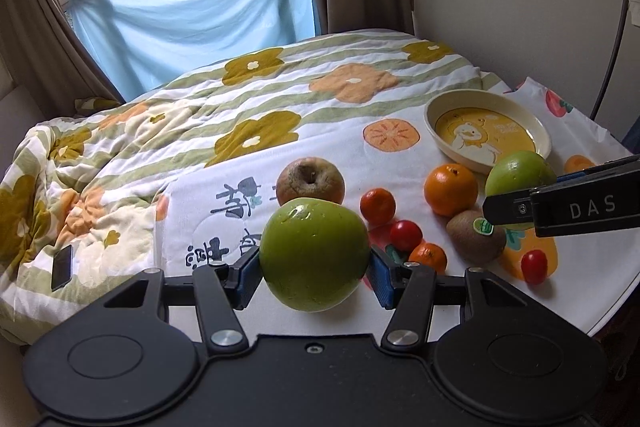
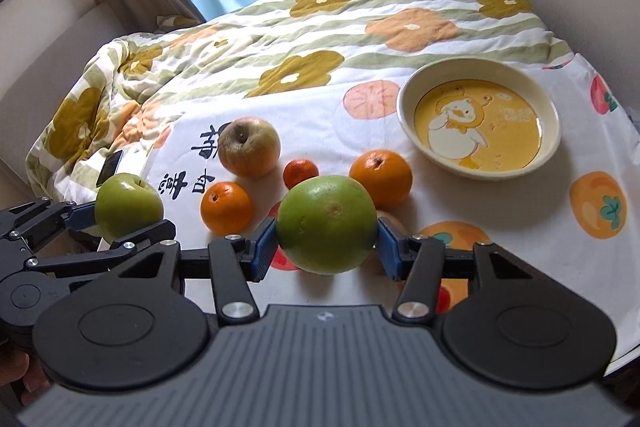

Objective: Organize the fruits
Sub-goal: 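Carry both green fruits into the duck bowl and open both tools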

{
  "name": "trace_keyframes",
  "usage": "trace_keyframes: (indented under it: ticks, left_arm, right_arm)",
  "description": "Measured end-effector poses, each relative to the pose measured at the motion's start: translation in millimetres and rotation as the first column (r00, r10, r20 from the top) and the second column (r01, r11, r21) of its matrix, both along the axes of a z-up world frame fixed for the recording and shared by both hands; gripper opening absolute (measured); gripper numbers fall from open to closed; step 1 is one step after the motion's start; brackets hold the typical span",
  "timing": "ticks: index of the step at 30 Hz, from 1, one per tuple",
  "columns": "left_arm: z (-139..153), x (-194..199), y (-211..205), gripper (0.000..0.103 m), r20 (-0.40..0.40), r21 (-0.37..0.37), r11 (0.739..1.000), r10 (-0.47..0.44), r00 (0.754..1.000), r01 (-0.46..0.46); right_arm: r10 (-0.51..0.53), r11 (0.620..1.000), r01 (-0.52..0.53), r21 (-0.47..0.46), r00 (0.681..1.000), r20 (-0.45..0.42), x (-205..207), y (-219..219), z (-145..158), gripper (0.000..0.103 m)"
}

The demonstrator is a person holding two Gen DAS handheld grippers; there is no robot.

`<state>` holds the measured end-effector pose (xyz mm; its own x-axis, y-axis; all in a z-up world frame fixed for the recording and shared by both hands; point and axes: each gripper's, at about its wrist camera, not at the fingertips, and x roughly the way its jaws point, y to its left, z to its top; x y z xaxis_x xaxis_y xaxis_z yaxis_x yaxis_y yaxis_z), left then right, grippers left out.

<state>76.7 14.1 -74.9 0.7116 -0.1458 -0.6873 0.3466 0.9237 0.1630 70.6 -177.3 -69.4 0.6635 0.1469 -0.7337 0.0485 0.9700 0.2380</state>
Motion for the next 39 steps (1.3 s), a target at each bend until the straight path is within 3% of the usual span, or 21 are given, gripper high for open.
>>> trace_keyframes:
  ticks: [9, 17, 26, 39]
  left_arm:
    - [25.9, 19.5, -59.5, 0.060, 0.038, -0.029, 0.999, 0.038, 0.999, -0.037]
    - [23.4, 62.3, -130.5, 0.060, 0.021, -0.069, 0.997, 0.047, 0.999, -0.046]
    - [-4.0, 129.7, -206.1, 0.060, 0.000, -0.058, 0.998, 0.023, 1.000, -0.023]
    - [-74.7, 198.3, -264.1, 0.060, -0.084, 0.017, 0.995, -0.092, 0.992, 0.094]
  right_arm:
    - [0.026, 0.999, -0.024, -0.043, 0.999, 0.031, 18.3, -74.6, 26.1, 0.068]
    - [0.058, 0.994, -0.055, -0.093, 0.998, 0.029, 59.8, -150.5, 27.0, 0.068]
    - [0.092, 0.990, -0.090, -0.110, 0.996, 0.017, 120.3, -213.2, -6.1, 0.068]
    - [0.073, 0.992, -0.077, -0.100, 0.997, -0.039, 165.6, -241.0, -56.6, 0.068]
